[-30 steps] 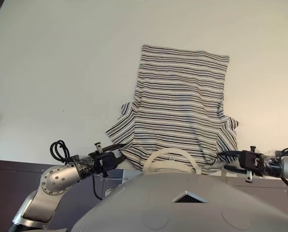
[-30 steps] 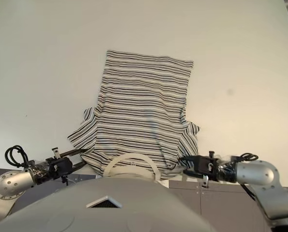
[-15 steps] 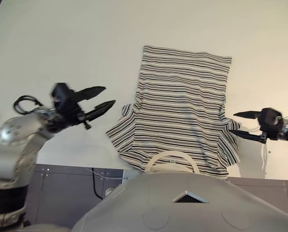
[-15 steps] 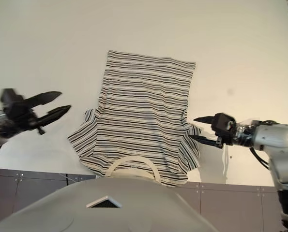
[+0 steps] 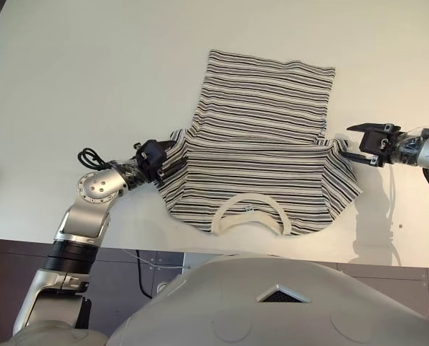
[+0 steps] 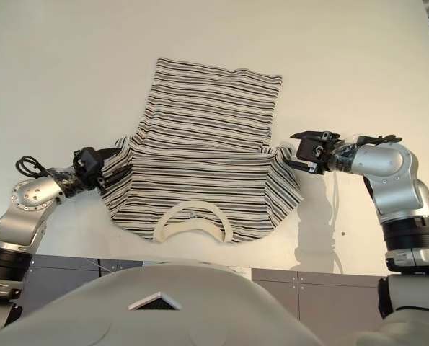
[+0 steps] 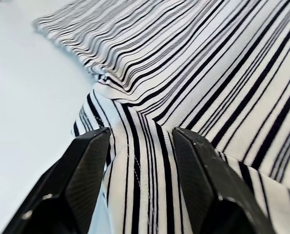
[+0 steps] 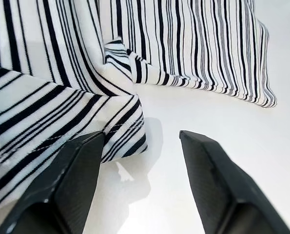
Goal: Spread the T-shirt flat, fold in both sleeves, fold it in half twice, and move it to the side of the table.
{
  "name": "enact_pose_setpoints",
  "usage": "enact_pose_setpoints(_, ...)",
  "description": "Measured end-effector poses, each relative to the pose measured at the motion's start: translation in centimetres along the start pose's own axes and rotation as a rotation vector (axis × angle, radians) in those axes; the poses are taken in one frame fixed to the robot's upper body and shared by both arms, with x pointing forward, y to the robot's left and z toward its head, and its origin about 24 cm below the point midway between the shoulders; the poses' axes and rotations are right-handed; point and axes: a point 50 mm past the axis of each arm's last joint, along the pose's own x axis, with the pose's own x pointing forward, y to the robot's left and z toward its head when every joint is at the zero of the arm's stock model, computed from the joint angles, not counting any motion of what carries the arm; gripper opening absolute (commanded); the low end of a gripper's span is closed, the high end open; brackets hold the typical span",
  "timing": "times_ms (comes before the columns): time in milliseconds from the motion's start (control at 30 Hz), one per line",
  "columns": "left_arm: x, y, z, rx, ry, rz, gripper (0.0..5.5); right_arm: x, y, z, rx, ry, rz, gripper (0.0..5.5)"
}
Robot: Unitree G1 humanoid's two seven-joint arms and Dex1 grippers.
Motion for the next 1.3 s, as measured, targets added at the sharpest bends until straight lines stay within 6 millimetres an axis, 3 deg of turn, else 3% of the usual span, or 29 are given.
enact_pose_setpoints(233,-0.5,-2.3,0.8,-0.050,-0.031,0.024,2.34,-1.2,0.2,0.0,0.119,-0.028,0.001,2.83)
enact_pose_setpoints(367,-0.2,-0.9,1.9,-0.044,-0.046,0.091,2.34,-1.5,-6.0,3.5,0.190,-0.189,-0.253,2.83)
enact_pose_setpoints(433,0.3,0.0,2.7,-0.021,-0.072,0.111,2.34,1.0,-6.6,3.7,0.168,-0.142,-0.277,2.83)
enact_pose_setpoints(500,0.7,-0.1,3.0,-0.033,-0.083,0.098,2.34,5.8,-4.5,3.0,0.244,-0.100,-0.232,2.83)
enact_pose_setpoints(533,0.8,-0.3,3.0,-0.041,-0.075,0.083,2.34,6.9,-4.8,3.5,0.255,-0.107,-0.273,2.83)
enact_pose_setpoints(633,1.1,-1.3,2.3,-0.022,-0.040,0.041,2.34,9.0,-6.5,4.0,0.215,-0.034,-0.410,2.83)
enact_pose_setpoints(733,1.3,-1.6,2.0,0.016,-0.035,0.054,2.34,9.8,-7.3,3.7,0.179,0.026,-0.477,2.83)
enact_pose_setpoints(1000,1.8,-1.6,1.9,0.069,-0.053,0.133,2.34,9.5,-7.7,2.9,0.211,0.025,-0.543,2.83)
enact_pose_setpoints(1100,1.9,-1.7,2.2,0.073,-0.077,0.137,2.34,8.9,-7.9,3.2,0.270,-0.054,-0.610,2.83)
enact_pose_setpoints(1200,2.3,-1.2,2.9,0.086,-0.110,0.153,2.34,6.4,-8.4,5.0,0.257,-0.238,-0.629,2.83)
enact_pose_setpoints(1233,2.3,-1.2,3.0,0.084,-0.114,0.159,2.34,5.3,-7.8,5.0,0.225,-0.266,-0.585,2.83)
enact_pose_setpoints(1300,2.2,-1.2,2.9,0.086,-0.113,0.173,2.34,2.6,-4.5,3.2,0.153,-0.216,-0.420,2.83)
